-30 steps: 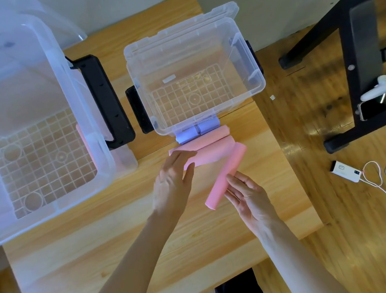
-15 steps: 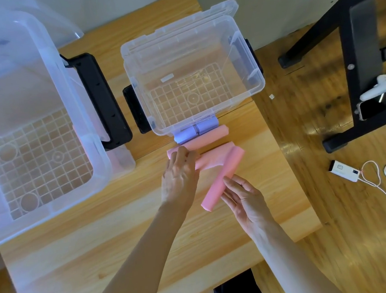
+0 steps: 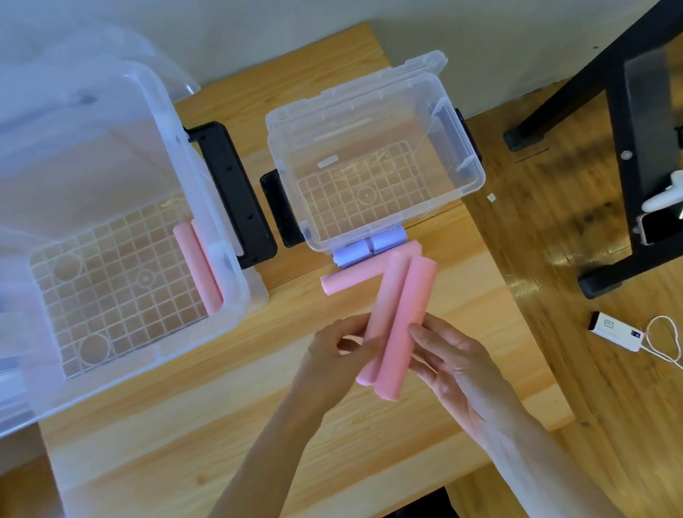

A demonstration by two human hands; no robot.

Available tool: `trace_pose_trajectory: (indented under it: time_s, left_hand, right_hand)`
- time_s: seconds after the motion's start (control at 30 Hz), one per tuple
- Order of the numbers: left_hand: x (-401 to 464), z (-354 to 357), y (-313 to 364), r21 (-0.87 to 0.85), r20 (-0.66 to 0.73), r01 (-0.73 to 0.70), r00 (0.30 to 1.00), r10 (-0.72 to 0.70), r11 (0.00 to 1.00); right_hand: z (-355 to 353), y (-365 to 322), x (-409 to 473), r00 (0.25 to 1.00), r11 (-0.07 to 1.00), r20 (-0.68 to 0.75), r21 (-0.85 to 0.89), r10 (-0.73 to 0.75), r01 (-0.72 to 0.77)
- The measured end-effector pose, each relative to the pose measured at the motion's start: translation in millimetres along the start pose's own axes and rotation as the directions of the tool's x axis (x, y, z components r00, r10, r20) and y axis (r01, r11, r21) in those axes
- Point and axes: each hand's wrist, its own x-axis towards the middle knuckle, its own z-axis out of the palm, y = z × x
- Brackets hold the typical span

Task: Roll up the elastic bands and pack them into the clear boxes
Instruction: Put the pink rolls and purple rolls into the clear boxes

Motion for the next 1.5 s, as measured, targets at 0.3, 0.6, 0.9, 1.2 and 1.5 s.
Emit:
trace_pose_trajectory:
  time_s: [0.3,0.6,0.9,1.2,1.5]
  left_hand:
    - [-88.8,-60.6,49.0,-0.291,-0.06,-0.162,0.987,0.151,0.943]
    - [-123.0,-141.5,72.3,-0.494,-0.075,-0.189,0.982,0.175,0.849]
    - [-118.5,-230.4,52.4,-0.518,-0.061,-0.092,0.996,0.07,0.851]
    - [-74.3,-290.1,23.1,-0.501,-0.119,0.001,0.99,-0.07,0.865]
    - [-4.7,-305.8,-21.5,-0.372,-0.119,0.163,0.968,-0.222,0.914]
  right_hand:
    - [77.3,-31.1,-53.6,0.977,0.988,0.213,-0.144,-0.018,0.05]
    - [164.9,-36.7,-66.7,0.939,0.971,0.344,-0.223,-0.005,0.087]
    - [242.9,-10.7,-31.2,0.948,0.914,0.315,-0.399,0.056,0.078]
    - [293.8,7.6,47.3,0.971,0.848,0.2,-0.53,0.134,-0.008]
    - [295.4,41.9,141.3,0.997,0.549,-0.075,-0.834,-0.018,-0.053]
